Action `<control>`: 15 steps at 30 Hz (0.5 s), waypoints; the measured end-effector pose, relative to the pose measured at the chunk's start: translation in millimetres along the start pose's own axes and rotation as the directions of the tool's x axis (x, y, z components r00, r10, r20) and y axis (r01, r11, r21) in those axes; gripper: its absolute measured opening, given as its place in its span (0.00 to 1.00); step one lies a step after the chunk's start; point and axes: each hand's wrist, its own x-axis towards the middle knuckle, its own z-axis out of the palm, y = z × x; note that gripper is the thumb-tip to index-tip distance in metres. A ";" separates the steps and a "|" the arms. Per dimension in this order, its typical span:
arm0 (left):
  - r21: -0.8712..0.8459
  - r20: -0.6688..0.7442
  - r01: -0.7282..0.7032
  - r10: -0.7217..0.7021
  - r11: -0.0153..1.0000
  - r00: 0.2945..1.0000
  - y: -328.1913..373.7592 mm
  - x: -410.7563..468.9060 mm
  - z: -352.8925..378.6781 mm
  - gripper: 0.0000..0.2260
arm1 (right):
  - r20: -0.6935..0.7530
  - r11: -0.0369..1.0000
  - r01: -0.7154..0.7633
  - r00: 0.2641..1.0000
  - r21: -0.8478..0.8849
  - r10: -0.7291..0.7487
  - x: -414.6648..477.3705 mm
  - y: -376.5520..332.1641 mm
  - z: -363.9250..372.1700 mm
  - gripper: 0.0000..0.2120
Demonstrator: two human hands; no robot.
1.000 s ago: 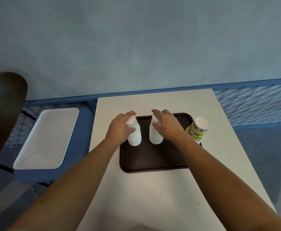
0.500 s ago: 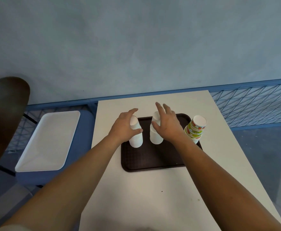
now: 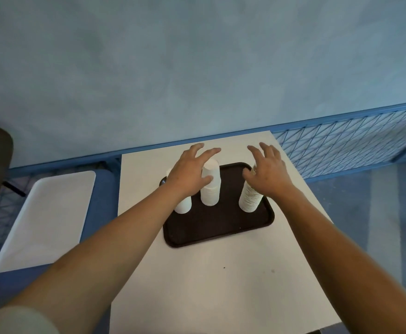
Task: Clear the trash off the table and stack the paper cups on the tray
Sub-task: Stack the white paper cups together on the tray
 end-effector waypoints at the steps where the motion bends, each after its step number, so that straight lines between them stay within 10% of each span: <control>1: 0.019 0.020 0.006 -0.007 1.000 1.000 4.1 2.7 1.9 0.36 | 0.049 1.000 -0.009 0.999 -0.021 0.010 -1.6 3.9 3.9 0.36; 15: 0.055 0.076 0.282 -0.286 0.958 0.955 29.3 46.6 56.6 0.27 | 0.128 0.981 0.196 0.972 0.010 -0.195 15.8 63.7 47.9 0.36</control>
